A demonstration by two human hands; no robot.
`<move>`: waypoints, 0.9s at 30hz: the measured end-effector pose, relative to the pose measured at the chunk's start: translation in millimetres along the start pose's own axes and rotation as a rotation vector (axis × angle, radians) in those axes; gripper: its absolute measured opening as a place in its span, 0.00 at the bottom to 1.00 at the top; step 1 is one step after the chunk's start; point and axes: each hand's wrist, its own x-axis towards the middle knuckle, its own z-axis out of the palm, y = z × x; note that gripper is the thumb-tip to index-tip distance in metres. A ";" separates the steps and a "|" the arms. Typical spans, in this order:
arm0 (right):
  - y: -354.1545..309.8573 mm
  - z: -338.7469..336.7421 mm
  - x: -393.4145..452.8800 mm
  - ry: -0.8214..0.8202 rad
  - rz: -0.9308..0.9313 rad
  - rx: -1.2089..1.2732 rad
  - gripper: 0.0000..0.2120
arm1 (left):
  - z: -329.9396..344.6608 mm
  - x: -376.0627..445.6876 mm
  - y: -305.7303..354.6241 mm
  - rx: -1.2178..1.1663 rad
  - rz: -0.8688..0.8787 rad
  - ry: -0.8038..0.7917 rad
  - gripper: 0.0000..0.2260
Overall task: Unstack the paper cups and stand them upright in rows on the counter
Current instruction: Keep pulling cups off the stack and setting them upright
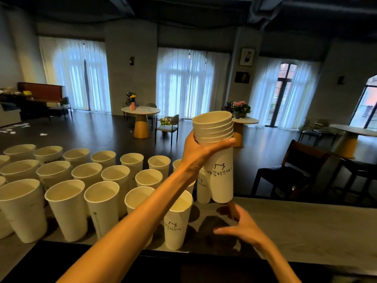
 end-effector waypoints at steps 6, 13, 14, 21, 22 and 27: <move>-28.4 -37.1 -8.3 0.028 -0.106 0.335 0.50 | 29.1 -7.0 -25.7 0.145 -0.112 -0.227 0.25; -49.2 -36.9 3.2 0.079 -0.143 0.256 0.36 | 23.5 1.5 -35.9 0.185 -0.095 -0.214 0.23; -48.4 -35.4 7.0 0.084 -0.151 0.230 0.34 | 20.0 2.7 -38.6 0.192 -0.091 -0.180 0.23; -34.5 -12.0 37.0 0.211 -0.212 0.124 0.31 | 11.8 9.7 -49.4 0.195 -0.058 0.021 0.36; -29.4 -6.4 42.9 0.221 -0.211 0.118 0.32 | 9.4 13.0 -45.6 0.159 -0.051 0.057 0.38; 2.3 19.5 66.2 0.269 -0.013 0.256 0.46 | -12.1 29.6 -12.3 -0.040 0.018 0.155 0.41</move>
